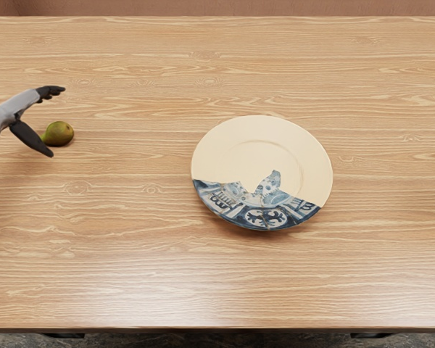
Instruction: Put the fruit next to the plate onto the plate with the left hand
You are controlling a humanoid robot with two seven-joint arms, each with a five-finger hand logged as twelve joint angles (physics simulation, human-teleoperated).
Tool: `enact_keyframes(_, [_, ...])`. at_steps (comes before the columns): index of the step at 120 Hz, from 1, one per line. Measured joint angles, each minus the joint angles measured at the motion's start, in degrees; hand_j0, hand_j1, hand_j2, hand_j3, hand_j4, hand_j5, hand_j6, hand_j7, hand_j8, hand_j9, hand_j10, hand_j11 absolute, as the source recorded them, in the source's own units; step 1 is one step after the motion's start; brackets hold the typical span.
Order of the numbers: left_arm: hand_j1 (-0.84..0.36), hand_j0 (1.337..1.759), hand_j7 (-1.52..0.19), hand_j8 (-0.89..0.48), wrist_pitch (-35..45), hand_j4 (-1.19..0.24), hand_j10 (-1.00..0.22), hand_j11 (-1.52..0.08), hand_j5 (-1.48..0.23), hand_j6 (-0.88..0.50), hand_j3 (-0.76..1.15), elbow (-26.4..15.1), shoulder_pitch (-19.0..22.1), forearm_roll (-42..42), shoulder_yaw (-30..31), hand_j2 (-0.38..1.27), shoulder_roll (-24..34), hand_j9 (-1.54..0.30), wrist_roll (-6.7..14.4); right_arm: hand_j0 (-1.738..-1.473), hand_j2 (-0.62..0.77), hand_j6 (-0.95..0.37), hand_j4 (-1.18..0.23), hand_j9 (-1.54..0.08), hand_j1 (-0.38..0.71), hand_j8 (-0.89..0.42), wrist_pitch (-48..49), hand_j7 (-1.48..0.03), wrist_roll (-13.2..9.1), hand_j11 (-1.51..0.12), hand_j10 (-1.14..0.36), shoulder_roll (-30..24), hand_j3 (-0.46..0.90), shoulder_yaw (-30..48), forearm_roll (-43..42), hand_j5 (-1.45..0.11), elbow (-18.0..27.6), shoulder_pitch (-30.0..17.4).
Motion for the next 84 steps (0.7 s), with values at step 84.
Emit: enact_keyframes(84, [0.14,1.658,-0.23,-0.18,-0.63,-0.18,-0.18,-0.23,-0.23,-0.18,0.0,5.7,0.53,-0.24,1.15,0.04,-3.99,-0.23,0.03,-1.658,-0.01,-0.03,-0.03,-0.03,-0.32,-0.03,0.0,-0.03,0.07,-0.03,-0.03,0.0,0.0,0.0,-0.03,-0.03,-0.02,0.0])
